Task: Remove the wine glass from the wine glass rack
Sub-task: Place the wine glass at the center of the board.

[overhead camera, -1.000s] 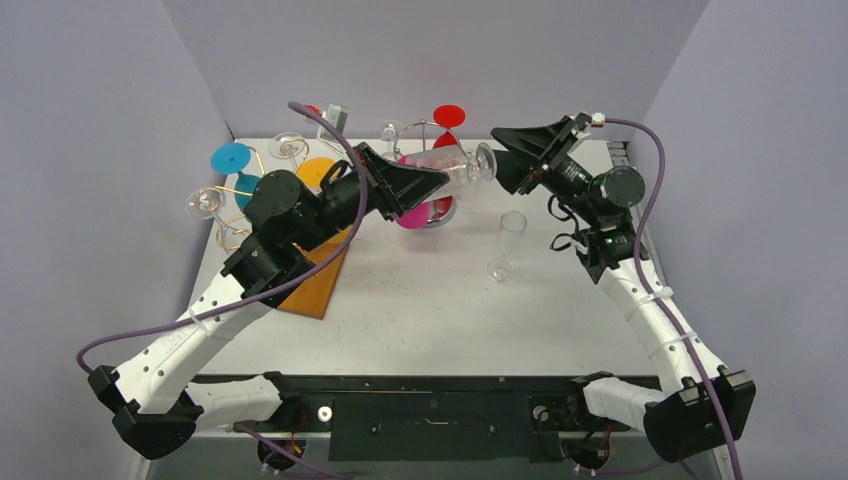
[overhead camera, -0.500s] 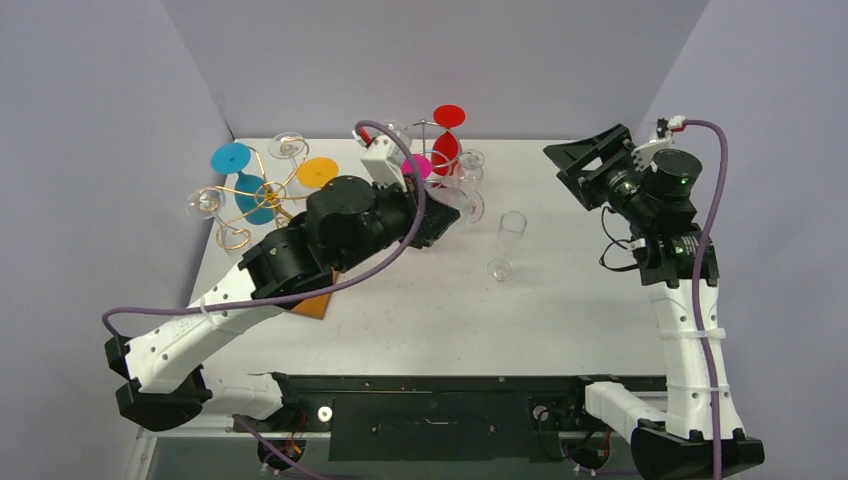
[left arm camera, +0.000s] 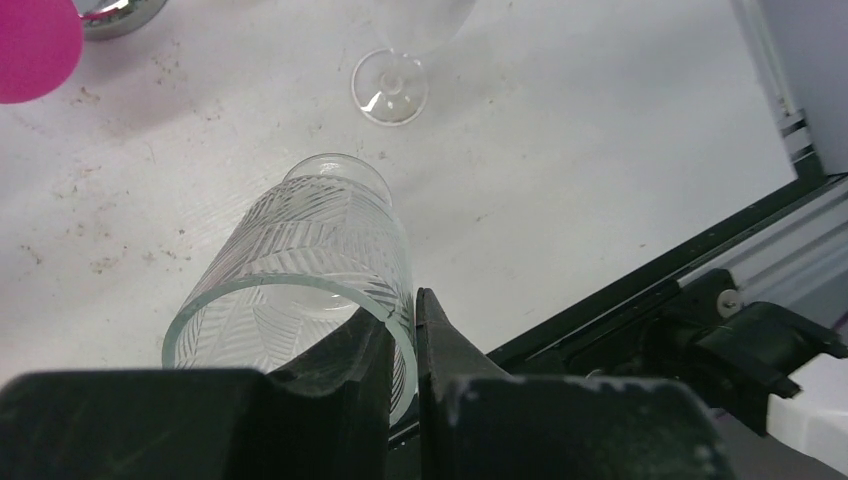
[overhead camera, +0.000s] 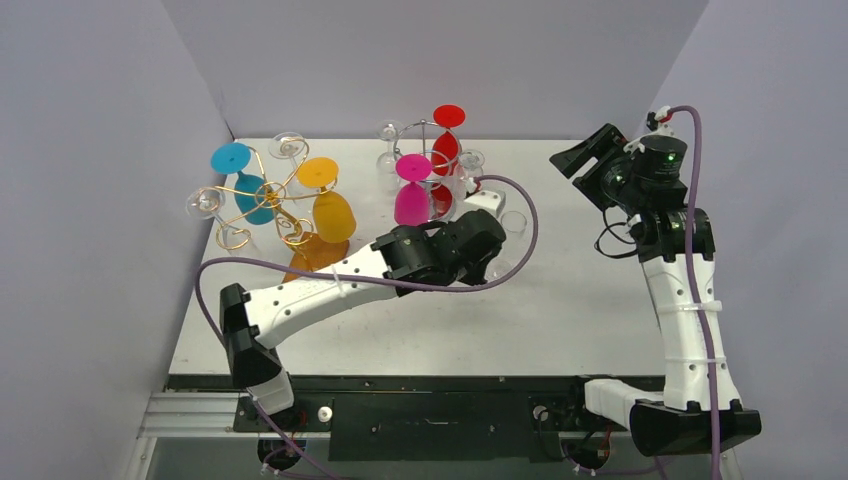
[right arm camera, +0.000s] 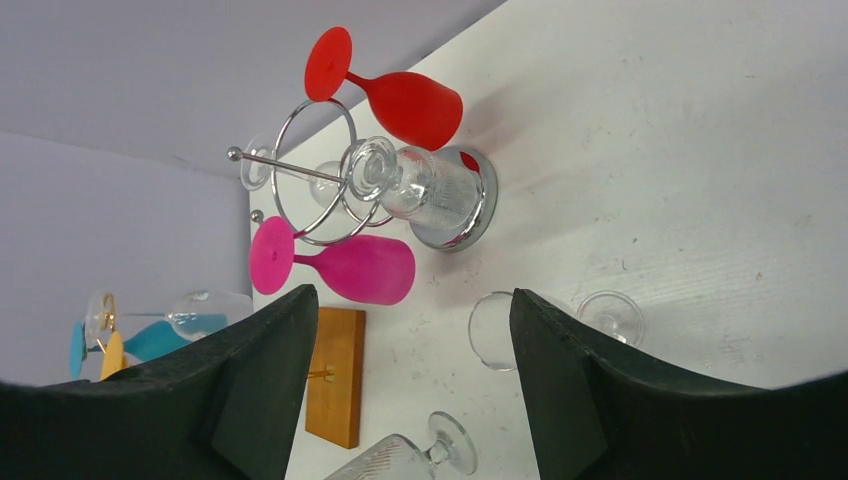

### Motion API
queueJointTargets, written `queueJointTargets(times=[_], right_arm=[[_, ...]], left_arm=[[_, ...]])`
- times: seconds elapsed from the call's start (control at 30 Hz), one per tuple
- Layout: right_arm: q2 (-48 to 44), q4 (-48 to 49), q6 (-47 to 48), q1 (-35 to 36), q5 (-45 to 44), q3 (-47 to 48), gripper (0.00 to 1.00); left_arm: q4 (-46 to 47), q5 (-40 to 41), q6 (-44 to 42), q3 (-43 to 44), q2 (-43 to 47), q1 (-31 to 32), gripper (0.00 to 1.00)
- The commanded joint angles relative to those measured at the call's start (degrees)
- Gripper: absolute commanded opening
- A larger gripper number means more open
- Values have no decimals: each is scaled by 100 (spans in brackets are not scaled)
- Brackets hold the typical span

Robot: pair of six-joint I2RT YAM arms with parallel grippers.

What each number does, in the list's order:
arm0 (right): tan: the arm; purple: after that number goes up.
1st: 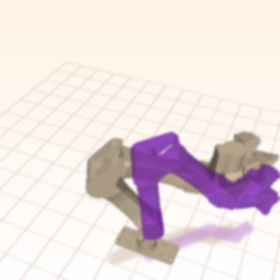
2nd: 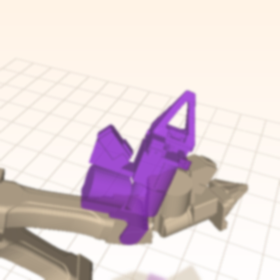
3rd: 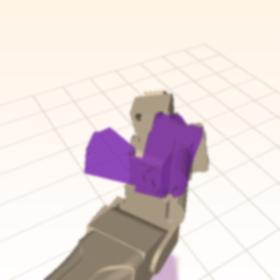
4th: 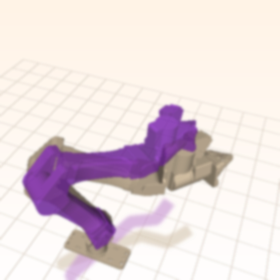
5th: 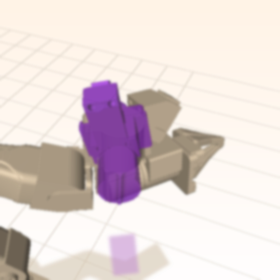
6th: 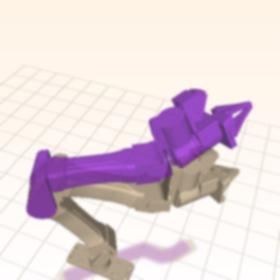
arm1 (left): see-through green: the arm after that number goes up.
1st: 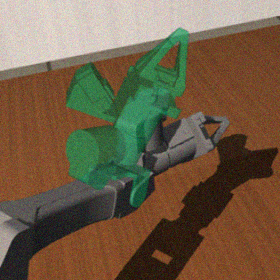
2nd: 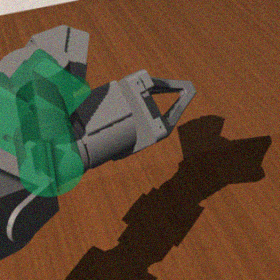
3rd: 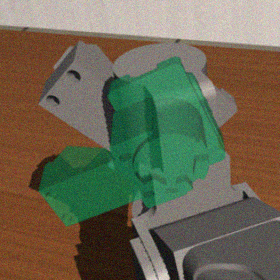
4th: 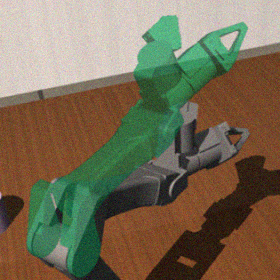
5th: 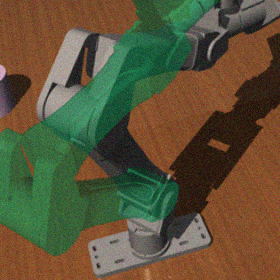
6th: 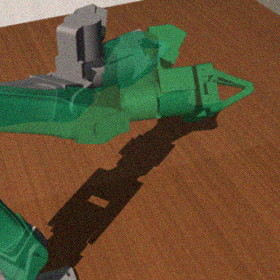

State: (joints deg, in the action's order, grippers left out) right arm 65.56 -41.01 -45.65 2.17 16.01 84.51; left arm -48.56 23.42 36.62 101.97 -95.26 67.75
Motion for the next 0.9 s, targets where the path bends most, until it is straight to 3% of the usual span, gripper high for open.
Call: queueJointTargets(times=[0.0,0.87], right_arm=[[79,128,212,-33,-102,39,66],[143,289,324,-109,5,-394,66]], left_arm=[[62,170,11,263,-264,19,0],[1099,-790,57,-182,-1950,-879,0]])
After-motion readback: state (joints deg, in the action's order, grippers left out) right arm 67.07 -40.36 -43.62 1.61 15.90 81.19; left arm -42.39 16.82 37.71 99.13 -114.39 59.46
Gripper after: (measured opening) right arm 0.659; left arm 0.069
